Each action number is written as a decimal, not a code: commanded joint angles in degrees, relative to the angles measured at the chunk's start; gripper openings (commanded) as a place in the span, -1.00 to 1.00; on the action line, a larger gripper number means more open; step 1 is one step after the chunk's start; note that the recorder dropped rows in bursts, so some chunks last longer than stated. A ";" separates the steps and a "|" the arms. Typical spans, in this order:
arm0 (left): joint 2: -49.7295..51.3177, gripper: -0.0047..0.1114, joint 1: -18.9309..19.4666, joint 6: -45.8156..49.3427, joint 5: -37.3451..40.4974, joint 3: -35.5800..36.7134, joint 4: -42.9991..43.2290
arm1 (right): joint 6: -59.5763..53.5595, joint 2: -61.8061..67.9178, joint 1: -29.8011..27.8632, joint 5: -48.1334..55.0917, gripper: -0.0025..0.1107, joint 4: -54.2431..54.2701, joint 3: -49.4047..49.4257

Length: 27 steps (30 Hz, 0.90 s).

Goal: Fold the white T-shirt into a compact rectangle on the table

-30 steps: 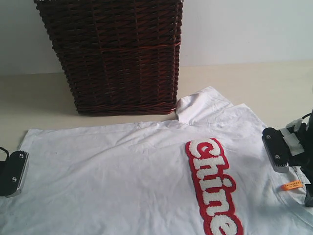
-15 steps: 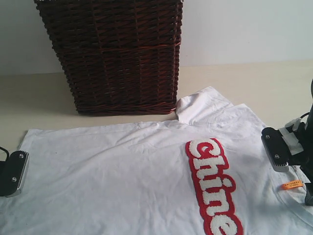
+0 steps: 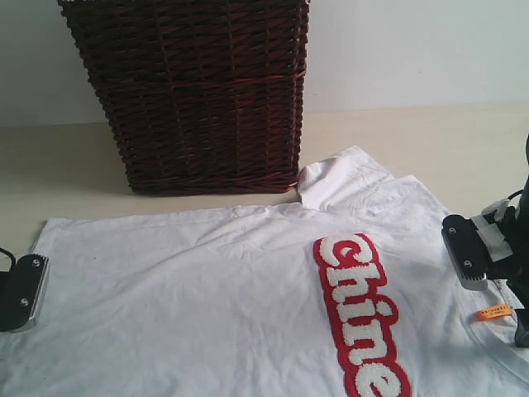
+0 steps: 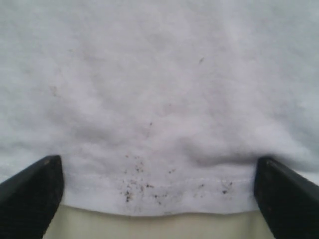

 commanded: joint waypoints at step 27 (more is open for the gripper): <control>2.65 -0.92 -2.40 -7.26 -2.52 -0.95 1.37 | -0.42 1.73 -0.25 0.19 0.61 1.25 0.63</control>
